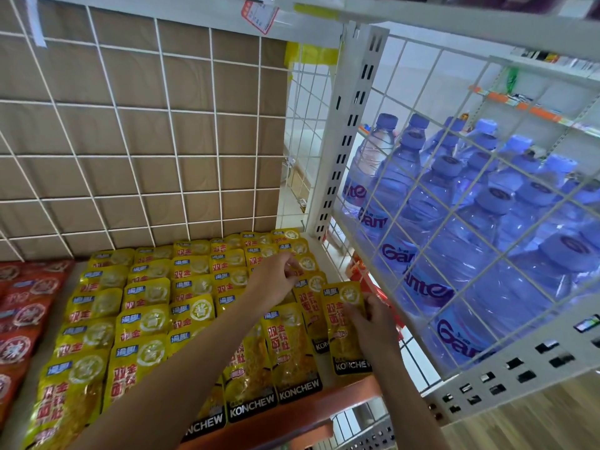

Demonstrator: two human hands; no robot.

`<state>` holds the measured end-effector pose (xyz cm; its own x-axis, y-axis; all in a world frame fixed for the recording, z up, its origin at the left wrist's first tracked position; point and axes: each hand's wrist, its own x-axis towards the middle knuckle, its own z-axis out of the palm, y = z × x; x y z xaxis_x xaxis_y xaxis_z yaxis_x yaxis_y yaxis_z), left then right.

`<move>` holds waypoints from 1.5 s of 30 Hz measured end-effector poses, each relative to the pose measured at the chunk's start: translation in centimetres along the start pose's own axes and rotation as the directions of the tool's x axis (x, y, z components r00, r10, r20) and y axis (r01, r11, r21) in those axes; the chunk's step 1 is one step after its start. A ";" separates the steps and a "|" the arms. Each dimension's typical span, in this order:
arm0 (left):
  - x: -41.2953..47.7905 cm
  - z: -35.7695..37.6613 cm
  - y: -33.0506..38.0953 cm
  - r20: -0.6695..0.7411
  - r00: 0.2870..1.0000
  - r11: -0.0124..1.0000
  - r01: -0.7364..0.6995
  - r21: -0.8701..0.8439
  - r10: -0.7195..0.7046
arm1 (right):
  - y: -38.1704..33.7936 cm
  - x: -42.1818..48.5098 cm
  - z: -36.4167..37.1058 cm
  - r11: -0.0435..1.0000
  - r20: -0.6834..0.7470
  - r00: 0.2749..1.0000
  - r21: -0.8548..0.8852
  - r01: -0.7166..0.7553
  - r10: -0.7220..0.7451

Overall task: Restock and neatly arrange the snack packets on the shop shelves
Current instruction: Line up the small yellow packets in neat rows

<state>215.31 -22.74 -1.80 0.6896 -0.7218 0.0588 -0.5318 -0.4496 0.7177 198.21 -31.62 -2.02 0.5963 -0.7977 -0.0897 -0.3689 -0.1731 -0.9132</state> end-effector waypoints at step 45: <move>-0.8 -0.4 -0.5 -0.092 0.988 0.990 -0.126 -0.056 0.121 | 1.0 -1.5 2.0 0.950 -0.089 0.983 -0.285 0.130 -0.162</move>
<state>215.18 -21.71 -1.89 0.6623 -0.7196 0.2085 -0.5862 -0.3245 0.7423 198.37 -29.49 -3.62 0.5822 -0.8075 0.0948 -0.4761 -0.4331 -0.7653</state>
